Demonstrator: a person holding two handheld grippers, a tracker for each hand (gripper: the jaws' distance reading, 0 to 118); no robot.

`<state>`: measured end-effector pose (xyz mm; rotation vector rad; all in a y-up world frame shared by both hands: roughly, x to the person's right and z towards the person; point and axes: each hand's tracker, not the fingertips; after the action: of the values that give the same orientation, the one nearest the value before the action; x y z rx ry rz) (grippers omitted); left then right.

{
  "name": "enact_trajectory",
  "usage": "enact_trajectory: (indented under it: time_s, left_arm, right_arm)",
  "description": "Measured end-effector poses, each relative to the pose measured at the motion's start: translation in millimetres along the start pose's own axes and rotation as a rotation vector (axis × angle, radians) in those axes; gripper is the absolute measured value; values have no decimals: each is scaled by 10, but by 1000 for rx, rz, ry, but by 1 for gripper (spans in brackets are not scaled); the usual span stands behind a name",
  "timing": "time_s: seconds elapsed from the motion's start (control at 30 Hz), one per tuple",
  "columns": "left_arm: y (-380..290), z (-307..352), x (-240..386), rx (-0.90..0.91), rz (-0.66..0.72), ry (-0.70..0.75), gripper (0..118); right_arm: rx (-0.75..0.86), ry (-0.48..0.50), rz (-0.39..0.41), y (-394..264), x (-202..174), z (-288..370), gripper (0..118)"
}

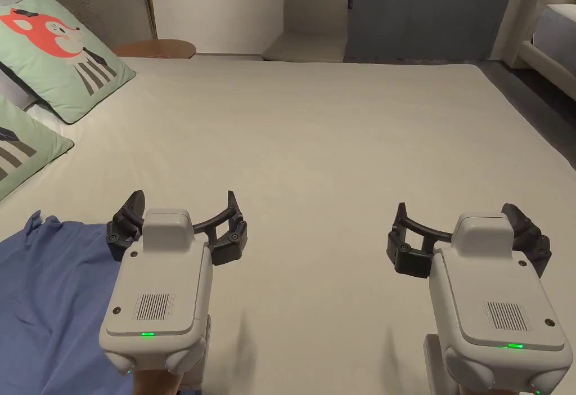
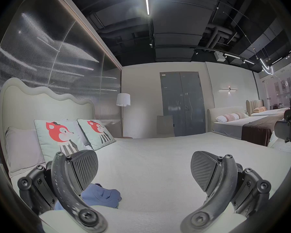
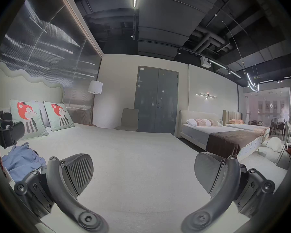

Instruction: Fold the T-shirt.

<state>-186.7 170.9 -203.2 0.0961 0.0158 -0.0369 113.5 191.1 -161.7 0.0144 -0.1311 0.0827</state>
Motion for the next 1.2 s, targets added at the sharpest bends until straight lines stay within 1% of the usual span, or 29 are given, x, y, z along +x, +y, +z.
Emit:
enact_trajectory:
  time_s: [1.2]
  left_arm:
    - [12, 8, -21, 9, -6, 4, 110]
  right_arm:
    - [11, -1, 2, 35, 12, 4, 118]
